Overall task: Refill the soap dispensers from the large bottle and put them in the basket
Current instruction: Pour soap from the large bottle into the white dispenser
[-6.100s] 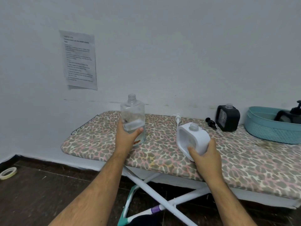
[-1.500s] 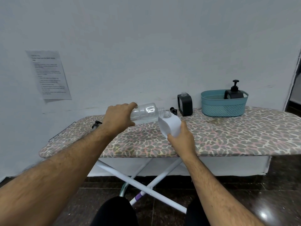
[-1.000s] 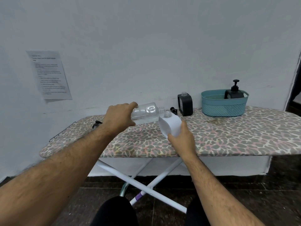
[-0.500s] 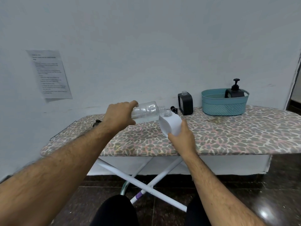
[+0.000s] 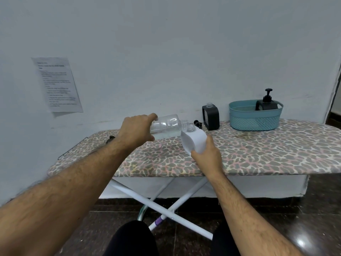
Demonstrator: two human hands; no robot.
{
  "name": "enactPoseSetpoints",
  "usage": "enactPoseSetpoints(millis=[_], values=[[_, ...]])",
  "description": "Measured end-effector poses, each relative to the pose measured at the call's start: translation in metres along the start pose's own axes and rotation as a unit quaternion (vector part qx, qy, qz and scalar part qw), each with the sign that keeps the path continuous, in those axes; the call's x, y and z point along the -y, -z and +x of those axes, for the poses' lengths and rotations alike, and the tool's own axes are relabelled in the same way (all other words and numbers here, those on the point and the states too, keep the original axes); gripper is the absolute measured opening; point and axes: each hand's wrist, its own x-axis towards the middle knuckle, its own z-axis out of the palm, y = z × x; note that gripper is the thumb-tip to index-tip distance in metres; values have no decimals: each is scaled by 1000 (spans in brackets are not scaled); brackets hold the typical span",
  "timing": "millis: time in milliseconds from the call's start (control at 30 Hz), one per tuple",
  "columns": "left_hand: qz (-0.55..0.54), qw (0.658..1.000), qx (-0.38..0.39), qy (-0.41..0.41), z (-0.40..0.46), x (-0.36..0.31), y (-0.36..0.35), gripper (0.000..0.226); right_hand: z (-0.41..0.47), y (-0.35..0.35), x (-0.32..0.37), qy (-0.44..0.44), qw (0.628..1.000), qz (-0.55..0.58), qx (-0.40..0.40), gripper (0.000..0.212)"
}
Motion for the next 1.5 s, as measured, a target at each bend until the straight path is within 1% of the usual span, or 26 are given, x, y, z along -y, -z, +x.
enactPoseSetpoints(millis=[733,1500], values=[[10,999,35,9,8,-3,7,71,5,1,-1,-21,999,30,19,69],[18,997,75,24,12,-7,17,69,10,4,-2,-26,999,16,27,75]])
